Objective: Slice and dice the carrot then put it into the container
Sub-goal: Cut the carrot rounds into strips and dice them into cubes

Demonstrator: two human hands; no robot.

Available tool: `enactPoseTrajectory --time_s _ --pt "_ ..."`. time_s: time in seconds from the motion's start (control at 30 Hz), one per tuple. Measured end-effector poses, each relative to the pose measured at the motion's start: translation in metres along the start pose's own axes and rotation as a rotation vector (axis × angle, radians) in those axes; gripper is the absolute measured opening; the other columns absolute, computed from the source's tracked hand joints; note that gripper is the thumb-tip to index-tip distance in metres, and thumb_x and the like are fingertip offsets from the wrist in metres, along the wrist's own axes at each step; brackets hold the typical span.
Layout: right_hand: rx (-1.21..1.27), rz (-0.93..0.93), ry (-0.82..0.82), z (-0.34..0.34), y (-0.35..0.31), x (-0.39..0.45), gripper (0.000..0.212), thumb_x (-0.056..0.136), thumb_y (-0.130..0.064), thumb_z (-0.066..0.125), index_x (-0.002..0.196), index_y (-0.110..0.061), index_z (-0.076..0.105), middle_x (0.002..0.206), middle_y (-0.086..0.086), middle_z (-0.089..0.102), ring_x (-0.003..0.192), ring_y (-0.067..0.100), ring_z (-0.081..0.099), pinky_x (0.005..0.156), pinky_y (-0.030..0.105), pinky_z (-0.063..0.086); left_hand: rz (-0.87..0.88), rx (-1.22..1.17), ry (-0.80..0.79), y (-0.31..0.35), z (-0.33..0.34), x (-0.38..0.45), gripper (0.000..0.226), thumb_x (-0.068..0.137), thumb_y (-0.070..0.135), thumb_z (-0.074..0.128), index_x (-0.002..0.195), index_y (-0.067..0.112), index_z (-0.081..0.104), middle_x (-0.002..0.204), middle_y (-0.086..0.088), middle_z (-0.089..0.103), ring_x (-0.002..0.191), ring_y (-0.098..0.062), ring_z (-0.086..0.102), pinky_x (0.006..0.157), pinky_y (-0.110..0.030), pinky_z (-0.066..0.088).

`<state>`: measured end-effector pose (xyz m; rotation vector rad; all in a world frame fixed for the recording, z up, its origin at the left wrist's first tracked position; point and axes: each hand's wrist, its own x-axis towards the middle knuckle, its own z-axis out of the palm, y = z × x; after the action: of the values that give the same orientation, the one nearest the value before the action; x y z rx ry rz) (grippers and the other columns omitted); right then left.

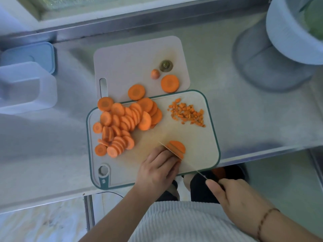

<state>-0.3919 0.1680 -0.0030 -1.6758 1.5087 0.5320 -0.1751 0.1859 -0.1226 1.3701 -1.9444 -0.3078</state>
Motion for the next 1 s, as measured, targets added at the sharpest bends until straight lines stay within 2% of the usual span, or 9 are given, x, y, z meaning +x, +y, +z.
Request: enactPoseTrajectory --time_s 0.13,0.2,0.33,0.43,0.5,0.67,0.83,1.0 --pt "0.111 -0.094 0.061 0.002 -0.012 0.020 0.059 0.084 -0.071 0.011 0.064 -0.027 0.045 0.059 -0.006 0.049 0.055 0.008 0.047 0.061 0.028 0.044 0.007 -0.001 -0.014 0.000 -0.002 0.003 0.009 0.093 0.011 0.074 0.093 0.003 0.078 0.103 -0.008 0.073 0.099 -0.029 0.068 0.090 -0.036 0.055" --pt "0.169 -0.133 0.081 -0.001 -0.005 0.021 0.059 0.085 -0.070 0.014 0.060 -0.027 0.045 0.053 -0.004 0.048 0.052 0.010 0.047 0.061 0.028 0.045 0.009 0.011 -0.037 0.001 -0.005 0.001 0.007 0.092 0.008 0.073 0.092 0.003 0.077 0.102 -0.009 0.072 0.098 -0.030 0.067 0.090 -0.035 0.054" --pt "0.177 -0.109 0.084 -0.002 0.014 0.004 0.075 0.076 -0.084 0.005 0.056 -0.020 0.039 0.049 -0.004 0.045 0.048 0.011 0.041 0.051 0.025 0.037 0.019 0.007 -0.050 -0.001 -0.007 -0.006 0.006 0.090 0.001 0.070 0.091 -0.001 0.075 0.102 -0.011 0.070 0.100 -0.033 0.066 0.089 -0.036 0.053" --pt "0.115 -0.060 0.034 -0.001 0.014 -0.006 0.077 0.073 -0.083 0.000 0.059 -0.020 0.042 0.055 -0.005 0.051 0.052 0.010 0.045 0.053 0.024 0.038 0.037 -0.004 -0.035 -0.003 -0.007 -0.006 0.007 0.091 0.000 0.068 0.091 -0.001 0.075 0.103 -0.011 0.071 0.102 -0.032 0.065 0.092 -0.035 0.053" --pt "0.066 -0.024 0.009 0.000 0.009 -0.006 0.074 0.072 -0.078 0.000 0.063 -0.020 0.044 0.057 0.001 0.050 0.053 0.012 0.046 0.057 0.026 0.042 0.042 -0.024 -0.029 -0.003 -0.007 -0.005 0.006 0.089 0.000 0.070 0.091 -0.001 0.076 0.104 -0.010 0.072 0.104 -0.031 0.065 0.095 -0.033 0.052" --pt "0.079 -0.046 0.033 0.004 -0.011 0.014 0.072 0.075 -0.077 0.004 0.062 -0.021 0.048 0.055 -0.001 0.049 0.051 0.012 0.047 0.060 0.031 0.046 0.032 -0.063 -0.055 -0.005 -0.007 -0.003 0.012 0.095 0.005 0.067 0.091 -0.001 0.076 0.104 -0.010 0.072 0.103 -0.030 0.067 0.091 -0.036 0.054" --pt "0.120 -0.115 0.066 0.002 -0.021 0.017 0.058 0.083 -0.071 0.013 0.059 -0.028 0.044 0.054 -0.005 0.048 0.052 0.009 0.047 0.055 0.024 0.040 0.020 -0.049 -0.074 -0.004 -0.012 -0.003 0.011 0.094 0.006 0.068 0.091 -0.001 0.077 0.105 -0.010 0.072 0.105 -0.030 0.065 0.093 -0.036 0.054" --pt "0.152 -0.116 0.111 0.004 0.002 -0.001 0.077 0.076 -0.084 0.004 0.056 -0.019 0.042 0.049 -0.002 0.046 0.049 0.013 0.044 0.051 0.026 0.037 0.026 -0.014 -0.053 -0.002 -0.010 -0.005 0.015 0.097 0.005 0.063 0.093 0.000 0.076 0.099 -0.011 0.071 0.097 -0.031 0.064 0.087 -0.036 0.054"
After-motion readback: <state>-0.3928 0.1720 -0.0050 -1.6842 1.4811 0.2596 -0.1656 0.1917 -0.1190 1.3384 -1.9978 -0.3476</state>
